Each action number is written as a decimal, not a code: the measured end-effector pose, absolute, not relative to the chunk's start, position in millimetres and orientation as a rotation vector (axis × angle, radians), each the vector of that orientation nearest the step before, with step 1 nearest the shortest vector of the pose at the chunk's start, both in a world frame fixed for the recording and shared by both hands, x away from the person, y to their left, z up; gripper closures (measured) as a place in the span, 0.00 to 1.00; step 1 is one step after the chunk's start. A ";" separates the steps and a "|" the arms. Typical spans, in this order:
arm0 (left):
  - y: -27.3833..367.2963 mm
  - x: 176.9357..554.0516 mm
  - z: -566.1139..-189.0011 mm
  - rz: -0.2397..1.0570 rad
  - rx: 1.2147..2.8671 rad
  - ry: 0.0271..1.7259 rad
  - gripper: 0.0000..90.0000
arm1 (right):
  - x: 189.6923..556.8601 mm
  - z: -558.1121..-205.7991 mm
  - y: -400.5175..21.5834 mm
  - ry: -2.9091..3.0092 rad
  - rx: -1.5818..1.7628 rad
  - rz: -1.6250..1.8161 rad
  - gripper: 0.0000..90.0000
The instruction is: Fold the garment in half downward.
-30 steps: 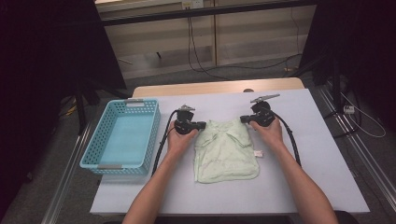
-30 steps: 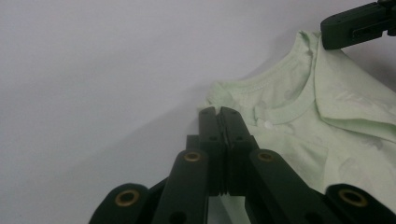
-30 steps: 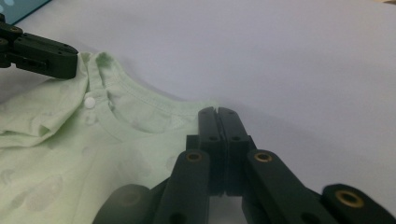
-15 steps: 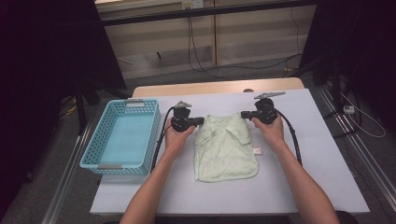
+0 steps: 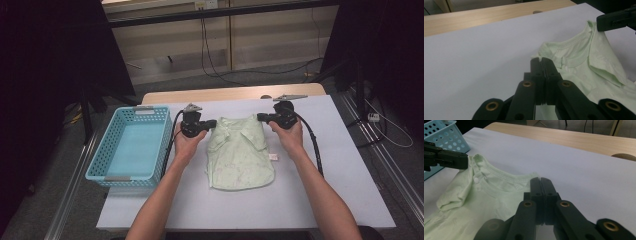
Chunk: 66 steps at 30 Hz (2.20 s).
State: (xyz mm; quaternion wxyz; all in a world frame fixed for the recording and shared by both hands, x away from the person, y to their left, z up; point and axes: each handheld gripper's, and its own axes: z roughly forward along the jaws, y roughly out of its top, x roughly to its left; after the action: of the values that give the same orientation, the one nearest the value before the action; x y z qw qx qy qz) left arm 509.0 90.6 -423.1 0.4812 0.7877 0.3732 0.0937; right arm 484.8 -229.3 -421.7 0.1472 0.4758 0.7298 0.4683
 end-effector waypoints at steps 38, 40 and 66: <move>85.6 508.4 -403.4 0.284 1.931 0.858 0.98 | 485.3 -405.8 -230.4 2.030 1.357 1.402 1.00; 86.5 506.3 -401.4 0.282 1.932 0.850 0.98 | 482.9 -403.9 -230.5 2.028 1.348 1.409 1.00; 94.1 472.5 -403.2 0.249 1.934 0.777 0.98 | 447.5 -396.6 -229.1 2.068 1.257 1.460 1.00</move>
State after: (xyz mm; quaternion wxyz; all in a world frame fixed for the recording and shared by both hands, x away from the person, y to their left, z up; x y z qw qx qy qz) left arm 472.5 94.1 -403.2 0.4979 0.7990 0.3209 0.1031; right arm 447.5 -229.1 -396.6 0.1570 0.4392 0.7227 0.5100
